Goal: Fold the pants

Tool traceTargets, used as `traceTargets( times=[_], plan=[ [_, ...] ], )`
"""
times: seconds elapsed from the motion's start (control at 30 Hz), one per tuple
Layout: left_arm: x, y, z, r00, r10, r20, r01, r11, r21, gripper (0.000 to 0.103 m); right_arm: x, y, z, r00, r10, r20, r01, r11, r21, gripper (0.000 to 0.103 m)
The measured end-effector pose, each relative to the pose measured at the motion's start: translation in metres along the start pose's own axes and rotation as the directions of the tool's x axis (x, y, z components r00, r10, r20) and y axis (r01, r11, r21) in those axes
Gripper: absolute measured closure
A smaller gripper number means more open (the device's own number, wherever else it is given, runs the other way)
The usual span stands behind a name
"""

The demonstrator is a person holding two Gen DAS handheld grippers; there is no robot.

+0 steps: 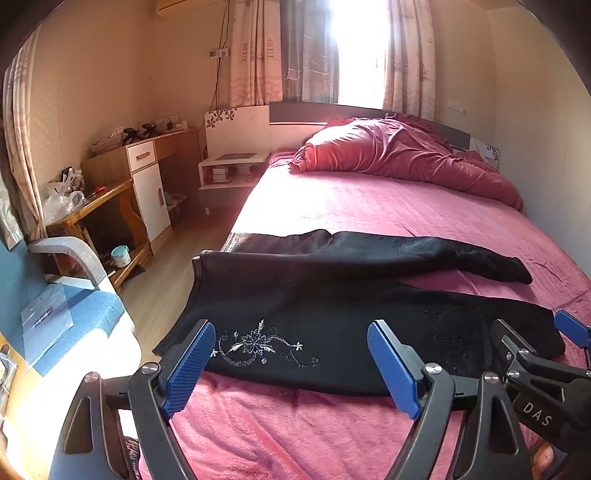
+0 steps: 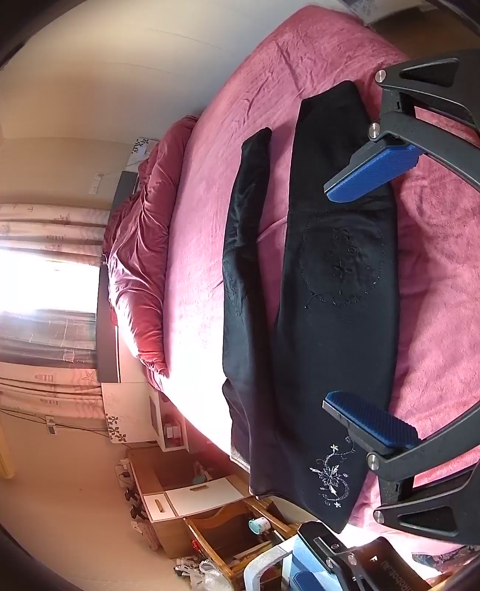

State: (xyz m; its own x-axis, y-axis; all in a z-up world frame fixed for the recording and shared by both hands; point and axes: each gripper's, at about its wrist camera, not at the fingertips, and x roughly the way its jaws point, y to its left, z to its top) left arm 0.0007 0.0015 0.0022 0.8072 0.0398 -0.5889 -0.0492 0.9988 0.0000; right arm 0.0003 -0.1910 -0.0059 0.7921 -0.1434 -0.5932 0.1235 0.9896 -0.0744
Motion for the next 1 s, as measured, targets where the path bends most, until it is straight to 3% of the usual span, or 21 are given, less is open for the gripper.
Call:
traceTargets(
  times=[1.0],
  plan=[
    [0.0069, 0.0002, -0.0089, 0.999, 0.004, -0.032, -0.004, 1.000, 0.001, 0.016, 0.0084, -0.0027, -0.0057, 0.999, -0.002, -0.038, 0.002, 1.000, 0.010, 0.000]
  ],
)
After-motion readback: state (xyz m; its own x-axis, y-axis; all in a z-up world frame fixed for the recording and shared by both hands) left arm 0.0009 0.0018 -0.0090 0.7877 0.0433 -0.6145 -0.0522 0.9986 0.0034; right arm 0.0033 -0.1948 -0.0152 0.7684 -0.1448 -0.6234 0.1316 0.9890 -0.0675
